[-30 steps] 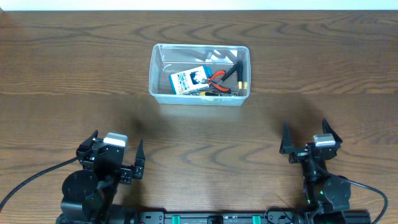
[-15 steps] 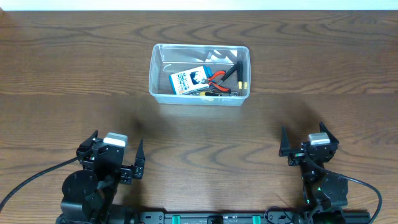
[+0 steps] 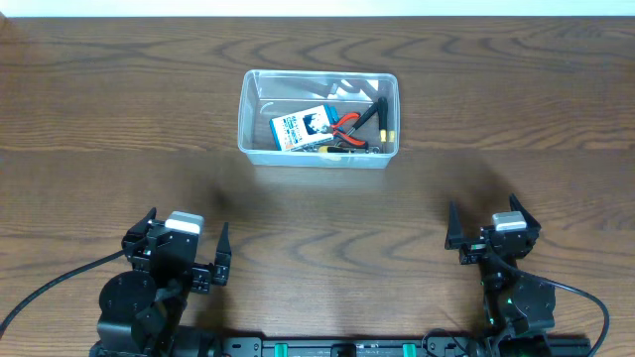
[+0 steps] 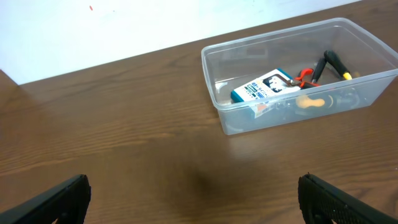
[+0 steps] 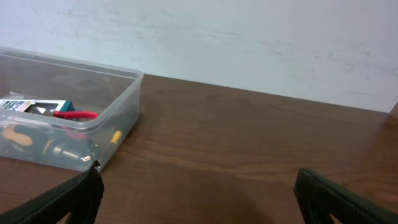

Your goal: Pack container

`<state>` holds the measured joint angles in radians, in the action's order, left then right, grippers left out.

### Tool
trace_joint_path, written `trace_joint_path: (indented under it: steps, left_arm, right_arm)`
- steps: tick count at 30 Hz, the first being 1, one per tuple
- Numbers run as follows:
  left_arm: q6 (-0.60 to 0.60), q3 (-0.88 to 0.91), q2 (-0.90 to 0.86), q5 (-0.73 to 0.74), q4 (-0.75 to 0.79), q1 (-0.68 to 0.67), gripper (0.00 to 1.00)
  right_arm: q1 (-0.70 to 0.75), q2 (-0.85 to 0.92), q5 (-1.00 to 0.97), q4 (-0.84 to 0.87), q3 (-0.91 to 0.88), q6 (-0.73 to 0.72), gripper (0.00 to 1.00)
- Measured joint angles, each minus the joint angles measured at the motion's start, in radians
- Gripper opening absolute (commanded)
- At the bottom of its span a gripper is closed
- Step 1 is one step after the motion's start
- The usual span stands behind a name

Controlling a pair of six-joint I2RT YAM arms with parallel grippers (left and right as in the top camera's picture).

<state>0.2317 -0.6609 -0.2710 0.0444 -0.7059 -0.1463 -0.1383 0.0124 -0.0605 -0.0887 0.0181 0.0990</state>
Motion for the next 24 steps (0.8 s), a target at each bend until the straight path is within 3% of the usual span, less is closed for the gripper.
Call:
trace_joint_path:
  steps: [7, 11, 14, 17, 24]
  left_arm:
    - [0.012, 0.000, 0.000, -0.018, -0.045, 0.000, 0.98]
    - [0.012, 0.002, 0.019, 0.047, -0.174, 0.008, 0.98]
    - [0.012, 0.033, 0.094, 0.084, -0.169, 0.024, 0.98]
    - [0.012, 0.122, 0.180, 0.086, -0.023, 0.035, 0.98]
    - [0.012, 0.448, 0.258, 0.069, 0.541, 0.040, 0.98]
  right_arm:
    - [0.000, 0.000, 0.000, 0.000, 0.000, 0.000, 0.99]
    - [0.003, 0.000, 0.000, 0.000, 0.000, 0.000, 0.99]
    - [0.005, 0.000, 0.000, 0.000, 0.000, 0.000, 0.99]
    - [0.005, 0.000, 0.001, 0.000, 0.000, 0.000, 0.99]
    - [0.005, 0.000, 0.000, 0.000, 0.000, 0.000, 0.99]
